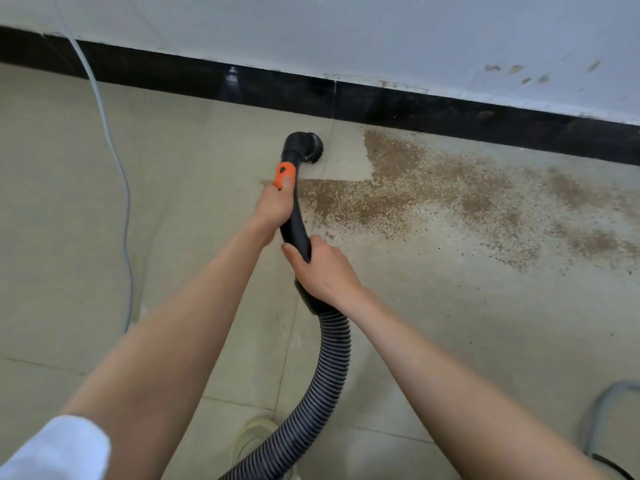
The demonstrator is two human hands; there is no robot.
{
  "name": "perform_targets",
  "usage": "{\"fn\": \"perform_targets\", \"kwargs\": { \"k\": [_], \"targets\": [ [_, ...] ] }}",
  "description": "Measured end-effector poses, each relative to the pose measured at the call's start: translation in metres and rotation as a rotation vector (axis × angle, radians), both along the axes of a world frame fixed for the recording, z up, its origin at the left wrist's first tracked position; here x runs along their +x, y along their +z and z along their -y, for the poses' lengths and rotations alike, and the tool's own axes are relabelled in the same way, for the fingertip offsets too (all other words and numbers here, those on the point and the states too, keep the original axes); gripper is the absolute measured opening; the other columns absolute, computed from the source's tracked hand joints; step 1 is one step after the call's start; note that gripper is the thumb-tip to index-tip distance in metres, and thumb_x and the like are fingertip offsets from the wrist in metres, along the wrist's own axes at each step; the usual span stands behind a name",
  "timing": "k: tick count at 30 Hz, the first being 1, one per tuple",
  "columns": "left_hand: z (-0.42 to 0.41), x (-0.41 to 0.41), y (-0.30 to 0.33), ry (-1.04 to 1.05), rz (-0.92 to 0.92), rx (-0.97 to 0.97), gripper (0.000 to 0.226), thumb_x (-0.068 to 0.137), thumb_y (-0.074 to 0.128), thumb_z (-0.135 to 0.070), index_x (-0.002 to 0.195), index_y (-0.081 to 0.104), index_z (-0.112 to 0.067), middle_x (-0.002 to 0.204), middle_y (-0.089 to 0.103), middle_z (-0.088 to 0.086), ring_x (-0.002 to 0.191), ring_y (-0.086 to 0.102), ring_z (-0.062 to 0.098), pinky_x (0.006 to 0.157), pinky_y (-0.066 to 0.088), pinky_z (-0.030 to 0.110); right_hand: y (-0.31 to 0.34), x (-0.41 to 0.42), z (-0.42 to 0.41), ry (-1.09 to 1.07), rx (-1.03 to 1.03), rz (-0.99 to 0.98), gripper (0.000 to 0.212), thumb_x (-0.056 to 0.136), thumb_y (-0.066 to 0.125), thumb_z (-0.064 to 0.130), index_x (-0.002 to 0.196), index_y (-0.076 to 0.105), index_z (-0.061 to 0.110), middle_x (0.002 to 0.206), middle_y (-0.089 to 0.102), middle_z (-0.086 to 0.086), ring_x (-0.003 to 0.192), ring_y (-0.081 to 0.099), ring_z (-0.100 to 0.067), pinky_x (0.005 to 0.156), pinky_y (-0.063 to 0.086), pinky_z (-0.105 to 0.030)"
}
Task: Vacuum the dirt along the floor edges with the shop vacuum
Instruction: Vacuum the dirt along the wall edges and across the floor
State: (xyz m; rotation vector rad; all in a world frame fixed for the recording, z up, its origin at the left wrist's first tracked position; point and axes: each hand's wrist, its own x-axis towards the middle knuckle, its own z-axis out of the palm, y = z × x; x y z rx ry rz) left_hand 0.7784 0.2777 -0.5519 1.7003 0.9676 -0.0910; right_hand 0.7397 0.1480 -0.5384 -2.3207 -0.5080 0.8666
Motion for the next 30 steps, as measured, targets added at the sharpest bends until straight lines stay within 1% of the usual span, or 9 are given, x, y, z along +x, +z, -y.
{"fn": "perform_targets", "kwargs": {
  "k": [3, 5, 9, 13, 17, 20, 22, 27, 30],
  "targets": [
    [-0.034, -0.019, -0.003, 0.127, -0.001, -0.001, 0.060, 0.098, 0.031, -0.050, 0.124, 0.048, 0.001, 0.109, 0.057, 0.012, 0.094, 0.055, 0.025, 0.079, 0.046, 0.034, 0.001, -0.003, -0.025, 0.112, 0.037, -0.043, 0.045, 0.096, 0.041, 0.054, 0.104, 0.049, 0.011, 0.091, 0.064, -0.010, 0.081, 0.064, -0.030, 0.071, 0.053, -0.042],
    [-0.048, -0.037, -0.005, 0.189, -0.006, -0.001, 0.064, 0.096, 0.032, -0.054, 0.126, 0.046, 0.001, 0.111, 0.056, 0.012, 0.101, 0.056, 0.027, 0.088, 0.046, 0.038, 0.002, -0.011, -0.034, 0.173, 0.040, -0.064, 0.043, 0.096, 0.041, 0.055, 0.101, 0.048, 0.012, 0.090, 0.064, -0.009, 0.080, 0.063, -0.030, 0.069, 0.052, -0.041],
    [-0.050, -0.072, -0.009, 0.241, -0.003, -0.001, 0.057, 0.096, 0.033, -0.050, 0.117, 0.050, 0.000, 0.099, 0.055, 0.008, 0.092, 0.054, 0.024, 0.079, 0.043, 0.035, -0.001, -0.037, -0.031, 0.231, 0.028, -0.056, 0.042, 0.096, 0.041, 0.055, 0.094, 0.044, 0.013, 0.082, 0.059, -0.008, 0.074, 0.059, -0.030, 0.059, 0.041, -0.035],
    [-0.035, -0.091, -0.014, 0.264, 0.003, -0.002, 0.052, 0.097, 0.033, -0.044, 0.123, 0.047, -0.001, 0.105, 0.056, 0.010, 0.096, 0.055, 0.024, 0.083, 0.045, 0.037, -0.001, -0.055, -0.017, 0.233, 0.020, -0.048, 0.042, 0.096, 0.041, 0.056, 0.094, 0.043, 0.014, 0.078, 0.059, -0.007, 0.071, 0.059, -0.031, 0.057, 0.041, -0.034],
    [-0.025, -0.089, -0.012, 0.281, 0.032, 0.009, 0.053, 0.097, 0.033, -0.046, 0.121, 0.049, -0.001, 0.100, 0.055, 0.007, 0.089, 0.053, 0.022, 0.073, 0.042, 0.032, 0.006, -0.058, -0.010, 0.217, 0.006, -0.003, 0.041, 0.096, 0.040, 0.055, 0.092, 0.040, 0.014, 0.070, 0.049, -0.002, 0.068, 0.052, -0.030, 0.058, 0.034, -0.035],
    [-0.021, -0.085, -0.011, 0.272, 0.046, 0.019, 0.047, 0.097, 0.033, -0.044, 0.115, 0.050, -0.004, 0.095, 0.054, 0.005, 0.086, 0.053, 0.021, 0.066, 0.042, 0.029, 0.008, -0.058, -0.007, 0.204, -0.003, 0.016, 0.041, 0.097, 0.039, 0.055, 0.093, 0.039, 0.014, 0.076, 0.053, -0.005, 0.070, 0.052, -0.030, 0.060, 0.036, -0.036],
    [-0.019, -0.087, -0.013, 0.267, 0.040, 0.003, 0.045, 0.097, 0.033, -0.046, 0.113, 0.050, -0.007, 0.096, 0.055, 0.006, 0.087, 0.054, 0.021, 0.070, 0.043, 0.030, 0.009, -0.059, -0.004, 0.213, -0.023, 0.015, 0.041, 0.097, 0.038, 0.055, 0.093, 0.039, 0.014, 0.078, 0.054, -0.007, 0.071, 0.052, -0.031, 0.061, 0.037, -0.037],
    [-0.024, -0.090, -0.018, 0.276, 0.017, -0.042, 0.053, 0.095, 0.034, -0.045, 0.123, 0.049, -0.002, 0.104, 0.057, 0.010, 0.094, 0.056, 0.026, 0.084, 0.047, 0.040, 0.010, -0.060, -0.005, 0.223, -0.032, 0.002, 0.042, 0.096, 0.038, 0.056, 0.094, 0.040, 0.014, 0.078, 0.055, -0.007, 0.073, 0.056, -0.032, 0.062, 0.041, -0.037],
    [-0.017, -0.087, -0.019, 0.249, 0.023, -0.058, 0.054, 0.095, 0.034, -0.045, 0.123, 0.049, -0.002, 0.101, 0.057, 0.009, 0.091, 0.055, 0.024, 0.079, 0.046, 0.038, 0.011, -0.060, 0.002, 0.206, -0.037, 0.002, 0.041, 0.096, 0.039, 0.055, 0.094, 0.040, 0.015, 0.076, 0.053, -0.005, 0.071, 0.055, -0.031, 0.061, 0.040, -0.037]
  ]
}}
